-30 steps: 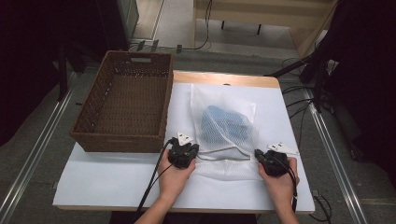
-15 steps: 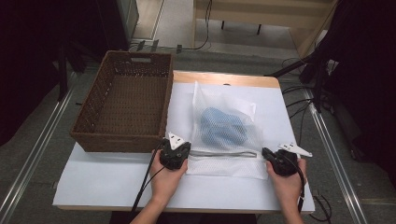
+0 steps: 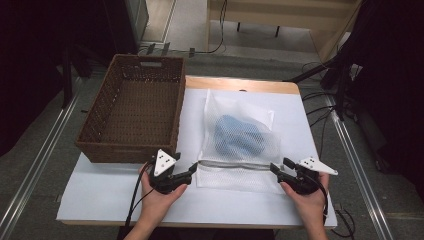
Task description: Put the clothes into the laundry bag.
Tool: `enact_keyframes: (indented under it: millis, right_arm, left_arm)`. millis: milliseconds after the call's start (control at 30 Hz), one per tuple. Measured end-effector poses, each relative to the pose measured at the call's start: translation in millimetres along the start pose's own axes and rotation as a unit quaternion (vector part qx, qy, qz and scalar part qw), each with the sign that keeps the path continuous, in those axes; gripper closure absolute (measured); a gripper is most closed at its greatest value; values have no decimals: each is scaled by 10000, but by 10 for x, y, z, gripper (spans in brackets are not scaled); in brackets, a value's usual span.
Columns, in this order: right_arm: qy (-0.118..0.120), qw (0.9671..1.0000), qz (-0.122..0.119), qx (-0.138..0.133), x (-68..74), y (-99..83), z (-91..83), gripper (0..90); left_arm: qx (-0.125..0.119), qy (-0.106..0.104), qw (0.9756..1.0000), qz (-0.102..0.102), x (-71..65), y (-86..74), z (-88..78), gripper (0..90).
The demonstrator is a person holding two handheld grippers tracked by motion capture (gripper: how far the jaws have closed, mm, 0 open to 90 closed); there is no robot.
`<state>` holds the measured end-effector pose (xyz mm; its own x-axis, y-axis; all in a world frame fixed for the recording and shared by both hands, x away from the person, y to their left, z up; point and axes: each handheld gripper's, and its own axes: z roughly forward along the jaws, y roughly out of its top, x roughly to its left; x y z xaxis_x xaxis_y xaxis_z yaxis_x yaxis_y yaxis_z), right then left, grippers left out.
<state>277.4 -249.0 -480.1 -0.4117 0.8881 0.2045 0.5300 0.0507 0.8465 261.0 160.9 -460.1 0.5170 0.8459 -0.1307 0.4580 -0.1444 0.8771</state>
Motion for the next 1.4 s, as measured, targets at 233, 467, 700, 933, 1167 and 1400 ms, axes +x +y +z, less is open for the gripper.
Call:
enact_keyframes:
  millis: [233,467,700,933,1167,1400]
  right_arm:
    - [118,9999,-85,-39,54,-30,-135,295]
    - [212,9997,15,-74,30,-65,-256,241]
    - [55,9999,94,-74,-4,-72,-312,235]
    - [69,10000,10,2,-19,-118,-358,212]
    - [58,9999,118,-97,-91,-127,-384,211]
    - [57,10000,24,-55,-74,-134,-329,211]
  left_arm:
    - [-89,-139,9994,292,65,-74,-287,136]
    - [-95,-391,9986,339,229,-117,-521,8]
    - [-151,-288,9994,154,430,-162,-689,8]
    - [-233,-59,9997,66,606,-219,-879,8]
    - [-506,350,9981,-99,790,-226,-1062,7]
    - [-456,423,9978,-227,882,-257,-1067,7]
